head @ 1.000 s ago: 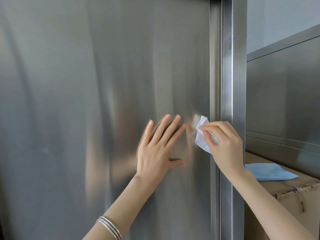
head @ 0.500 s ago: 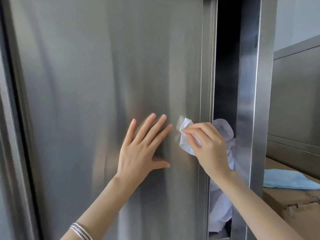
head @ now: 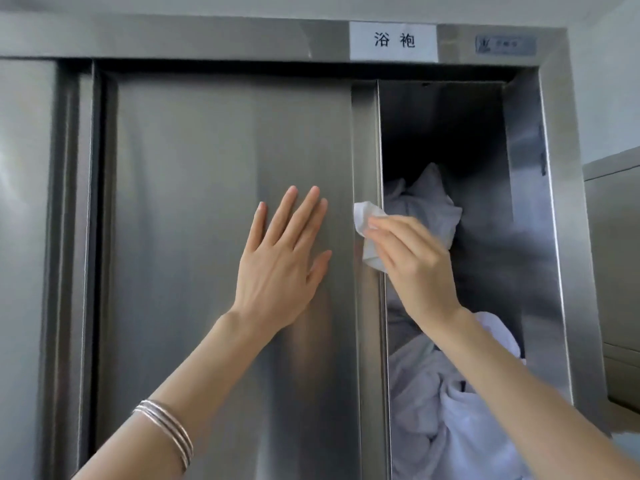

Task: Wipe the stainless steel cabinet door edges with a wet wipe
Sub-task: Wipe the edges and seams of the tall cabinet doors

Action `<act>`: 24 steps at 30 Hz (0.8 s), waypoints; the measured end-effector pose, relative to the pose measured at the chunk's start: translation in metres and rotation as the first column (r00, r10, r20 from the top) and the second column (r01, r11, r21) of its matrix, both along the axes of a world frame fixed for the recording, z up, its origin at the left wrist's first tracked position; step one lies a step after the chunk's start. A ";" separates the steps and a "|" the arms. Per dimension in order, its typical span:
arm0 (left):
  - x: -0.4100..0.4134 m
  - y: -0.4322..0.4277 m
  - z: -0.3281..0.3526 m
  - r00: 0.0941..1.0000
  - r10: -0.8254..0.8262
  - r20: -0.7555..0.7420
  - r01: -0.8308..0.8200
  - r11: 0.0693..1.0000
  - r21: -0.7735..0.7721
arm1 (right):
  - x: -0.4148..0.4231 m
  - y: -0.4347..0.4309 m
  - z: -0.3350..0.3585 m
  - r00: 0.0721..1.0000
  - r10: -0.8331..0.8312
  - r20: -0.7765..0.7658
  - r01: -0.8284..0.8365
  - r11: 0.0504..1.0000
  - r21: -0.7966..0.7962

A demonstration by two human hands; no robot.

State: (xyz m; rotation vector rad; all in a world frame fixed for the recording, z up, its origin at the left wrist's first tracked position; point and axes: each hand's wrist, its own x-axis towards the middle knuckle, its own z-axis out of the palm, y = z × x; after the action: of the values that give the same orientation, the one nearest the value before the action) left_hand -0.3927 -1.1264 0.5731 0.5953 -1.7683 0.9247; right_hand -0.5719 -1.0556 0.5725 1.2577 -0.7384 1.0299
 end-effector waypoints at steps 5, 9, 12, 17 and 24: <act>0.011 -0.023 -0.002 0.999 0.043 -0.012 -0.044 0.994 -0.097 | 0.006 -0.018 -0.027 0.972 -0.224 -0.075 0.233 0.963 0.133; 0.017 -0.030 -0.001 0.998 0.053 -0.029 -0.056 0.989 -0.137 | 0.014 -0.022 -0.001 0.915 -0.396 -0.079 0.404 0.891 0.209; 0.020 -0.031 -0.001 0.997 0.068 -0.020 -0.070 0.988 -0.136 | 0.022 -0.025 0.047 0.919 -0.389 -0.070 0.394 0.886 0.244; 0.020 -0.032 -0.001 0.996 0.080 -0.024 -0.083 0.989 -0.124 | 0.039 -0.021 0.084 0.981 -0.174 0.082 0.162 0.977 0.137; 0.020 -0.033 -0.001 0.996 0.084 -0.021 -0.086 0.990 -0.114 | 0.033 -0.006 0.094 0.989 0.144 -0.026 -0.145 0.989 -0.038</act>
State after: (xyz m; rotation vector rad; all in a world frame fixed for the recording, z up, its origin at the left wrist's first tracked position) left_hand -0.3729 -1.1591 0.5719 0.6060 -1.6739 1.0700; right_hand -0.5387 -1.0621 0.6660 1.3011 -0.6126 1.1401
